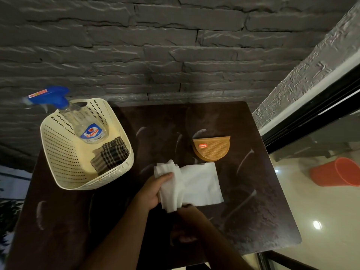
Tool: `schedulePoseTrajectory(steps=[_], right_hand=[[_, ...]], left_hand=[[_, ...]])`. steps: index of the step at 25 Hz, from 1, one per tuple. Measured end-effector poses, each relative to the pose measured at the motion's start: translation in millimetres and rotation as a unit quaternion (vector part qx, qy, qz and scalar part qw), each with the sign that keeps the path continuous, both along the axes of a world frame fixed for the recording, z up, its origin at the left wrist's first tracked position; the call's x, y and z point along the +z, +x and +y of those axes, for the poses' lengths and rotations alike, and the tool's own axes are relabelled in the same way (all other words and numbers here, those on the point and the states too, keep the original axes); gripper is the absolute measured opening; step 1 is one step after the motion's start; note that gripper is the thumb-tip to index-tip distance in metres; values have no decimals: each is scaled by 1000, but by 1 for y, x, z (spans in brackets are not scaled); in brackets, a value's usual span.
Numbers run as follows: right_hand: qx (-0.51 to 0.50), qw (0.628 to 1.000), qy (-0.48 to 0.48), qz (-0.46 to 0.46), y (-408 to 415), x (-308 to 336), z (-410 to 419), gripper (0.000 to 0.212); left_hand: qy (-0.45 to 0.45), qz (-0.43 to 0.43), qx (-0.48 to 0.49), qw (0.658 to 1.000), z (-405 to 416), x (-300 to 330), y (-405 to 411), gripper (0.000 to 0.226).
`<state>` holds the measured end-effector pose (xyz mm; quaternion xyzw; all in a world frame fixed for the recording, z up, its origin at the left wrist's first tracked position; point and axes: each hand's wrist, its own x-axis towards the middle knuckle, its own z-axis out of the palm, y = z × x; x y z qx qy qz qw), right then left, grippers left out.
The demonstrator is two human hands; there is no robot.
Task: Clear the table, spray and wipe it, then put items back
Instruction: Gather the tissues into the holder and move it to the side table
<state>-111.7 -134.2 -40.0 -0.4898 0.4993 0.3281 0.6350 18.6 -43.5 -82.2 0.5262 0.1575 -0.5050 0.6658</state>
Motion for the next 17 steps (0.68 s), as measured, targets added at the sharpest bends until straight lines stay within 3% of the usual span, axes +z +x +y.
schedulePoseTrajectory(steps=[1,3,4,6,8,12,17], right_hand=[[111,993,-23,23,-7,8,-5,30],[222,968,-116,17,-12,13,-23,37],[207,962,-176,-19,-8,10,-30,35],[53,964,-245,-94,9,4,-42,34],[-68,976,-166,-125,34,-2,-45,43],[25,986,-112,-121,56,-18,-36,49],[-37,976,-26,-215,47,-4,-40,38]], left_hand=[[-6,3,16,1000,2,-4,0,52],[-20,7,43,999,5,-6,0,53],[-23,6,50,998,7,-9,0,54],[-22,13,45,999,10,-12,0,55],[-12,24,28,999,13,-14,0,54],[28,19,19,999,11,-16,2,58],[25,46,27,998,8,-20,5,58]])
